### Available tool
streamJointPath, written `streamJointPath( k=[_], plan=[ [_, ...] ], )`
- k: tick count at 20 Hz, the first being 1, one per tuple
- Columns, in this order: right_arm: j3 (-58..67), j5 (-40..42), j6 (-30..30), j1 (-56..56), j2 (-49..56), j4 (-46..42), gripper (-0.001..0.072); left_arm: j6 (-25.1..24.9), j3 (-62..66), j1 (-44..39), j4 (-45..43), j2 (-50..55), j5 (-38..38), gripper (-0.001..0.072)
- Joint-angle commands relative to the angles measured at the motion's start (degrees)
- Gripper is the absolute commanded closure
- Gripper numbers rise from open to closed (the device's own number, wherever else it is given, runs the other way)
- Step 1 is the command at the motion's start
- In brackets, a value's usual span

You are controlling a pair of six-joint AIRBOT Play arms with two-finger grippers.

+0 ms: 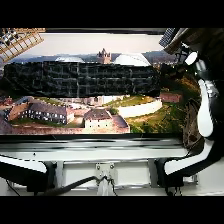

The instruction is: Fold the clothes and pants, and hang the long-sleeved shirts on hangers.

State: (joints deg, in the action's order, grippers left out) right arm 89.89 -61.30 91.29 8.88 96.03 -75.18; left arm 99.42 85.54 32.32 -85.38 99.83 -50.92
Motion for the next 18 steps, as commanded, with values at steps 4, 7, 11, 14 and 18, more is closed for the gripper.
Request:
streamJointPath(
  k=[4, 7, 11, 14, 18],
  plan=[
    [-18.34, 4.81, -0.76, -0.02, -13.55, 0.90, 0.0288, -9.86, -5.62, 2.47, 16.52, 0.11, 8.76, 0.0175],
    [-22.73, 5.27, -0.74, -0.02, -17.29, 1.68, 0.0288, -15.76, -5.62, 2.43, 26.75, 1.92, 15.50, 0.0132],
    [-23.87, 5.44, -0.72, -0.02, -20.13, 4.04, 0.0288, -15.72, -5.60, 1.55, 27.91, 5.33, 16.06, 0.0133],
    [-23.96, 5.14, -0.52, -0.02, -21.75, 4.83, 0.0288, -15.78, -5.60, -0.13, 28.92, 6.56, 18.47, 0.0193],
    [-24.11, 3.28, 1.25, -0.02, -22.62, 4.85, 0.0293, -15.91, -3.91, -2.21, 28.89, 6.27, 19.47, 0.0696]
  ],
)
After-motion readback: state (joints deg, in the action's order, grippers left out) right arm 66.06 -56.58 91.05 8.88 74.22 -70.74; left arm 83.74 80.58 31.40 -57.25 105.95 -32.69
